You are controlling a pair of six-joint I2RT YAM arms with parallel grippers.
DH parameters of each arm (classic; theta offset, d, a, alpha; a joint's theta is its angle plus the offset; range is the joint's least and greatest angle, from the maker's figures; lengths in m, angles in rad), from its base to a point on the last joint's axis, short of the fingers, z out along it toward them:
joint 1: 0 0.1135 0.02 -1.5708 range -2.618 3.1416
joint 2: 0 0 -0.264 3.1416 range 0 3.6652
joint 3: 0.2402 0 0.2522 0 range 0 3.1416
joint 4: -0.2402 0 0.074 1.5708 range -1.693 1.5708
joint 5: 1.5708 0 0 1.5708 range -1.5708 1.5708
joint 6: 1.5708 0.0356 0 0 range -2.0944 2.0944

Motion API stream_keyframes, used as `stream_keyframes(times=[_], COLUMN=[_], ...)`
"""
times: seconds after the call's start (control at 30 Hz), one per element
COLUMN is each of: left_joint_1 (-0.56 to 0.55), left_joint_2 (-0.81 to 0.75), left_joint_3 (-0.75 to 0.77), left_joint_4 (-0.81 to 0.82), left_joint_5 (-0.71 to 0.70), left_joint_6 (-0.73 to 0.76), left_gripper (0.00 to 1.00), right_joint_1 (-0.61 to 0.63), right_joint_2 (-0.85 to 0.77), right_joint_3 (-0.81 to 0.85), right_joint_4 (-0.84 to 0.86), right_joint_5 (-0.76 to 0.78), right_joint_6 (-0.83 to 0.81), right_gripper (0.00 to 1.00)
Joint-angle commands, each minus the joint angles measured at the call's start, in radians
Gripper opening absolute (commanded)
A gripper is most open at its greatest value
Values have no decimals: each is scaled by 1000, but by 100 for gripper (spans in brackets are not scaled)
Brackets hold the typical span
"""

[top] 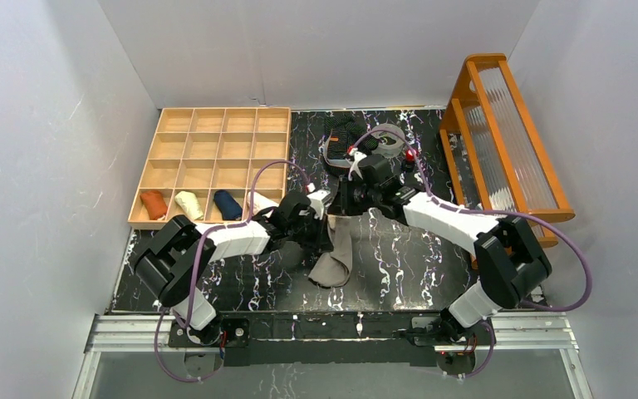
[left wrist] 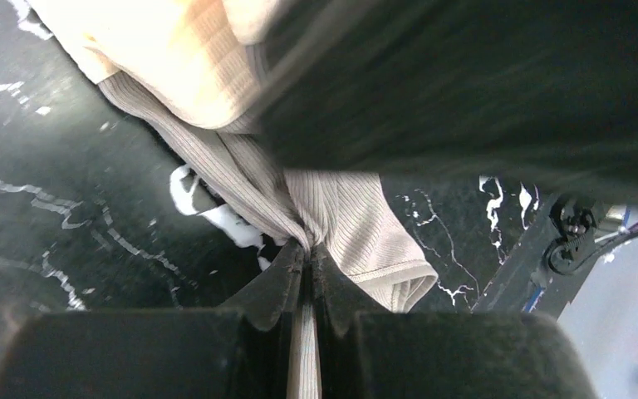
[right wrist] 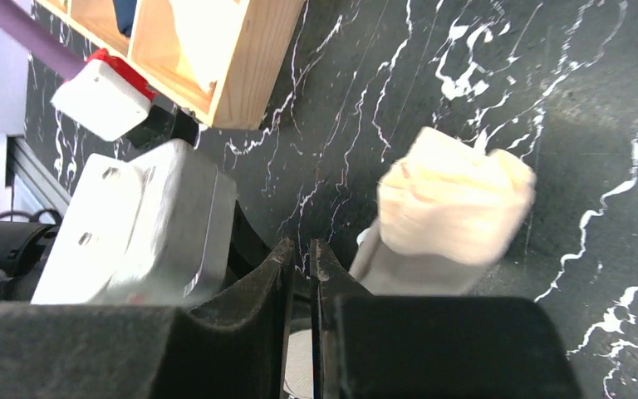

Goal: Roll the underwear

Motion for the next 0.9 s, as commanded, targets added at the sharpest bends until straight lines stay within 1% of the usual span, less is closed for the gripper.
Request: stream_keyframes(times=[0.0, 0.17, 0.23, 0.3, 0.43, 0.53, 0.67, 0.8, 0.87], left_joint_1=[-16, -16, -16, -16, -16, -16, -16, -15, -15], left_joint_2=[21, 25, 24, 24, 14, 3, -8, -3, 7], left_joint_3=[63, 74, 75, 74, 58, 49, 44, 67, 108], left_joint_4=[-65, -111, -138, -168, -193, -210, -237, -280, -313], left_joint_5=[88, 67, 44, 20, -8, -29, -78, -94, -94], left_joint_6=[93, 115, 117, 123, 129, 133, 150, 196, 234], left_gripper=[0, 0, 0, 0, 0, 0, 0, 0, 0], right_joint_1=[-7, -19, -23, -30, -41, -38, -40, -41, -43], right_joint_2=[50, 146, 185, 222, 278, 317, 298, 255, 228], right_joint_3=[41, 83, 103, 133, 194, 266, 244, 192, 165], right_joint_4=[-40, -92, -114, -150, -209, -330, -400, -423, -424], right_joint_5=[-101, -145, -133, -93, 34, 167, 206, 143, 121], right_joint_6=[-69, -99, -104, -110, -136, -154, -190, -212, -213], right_gripper=[21, 21, 21, 20, 20, 18, 18, 18, 18])
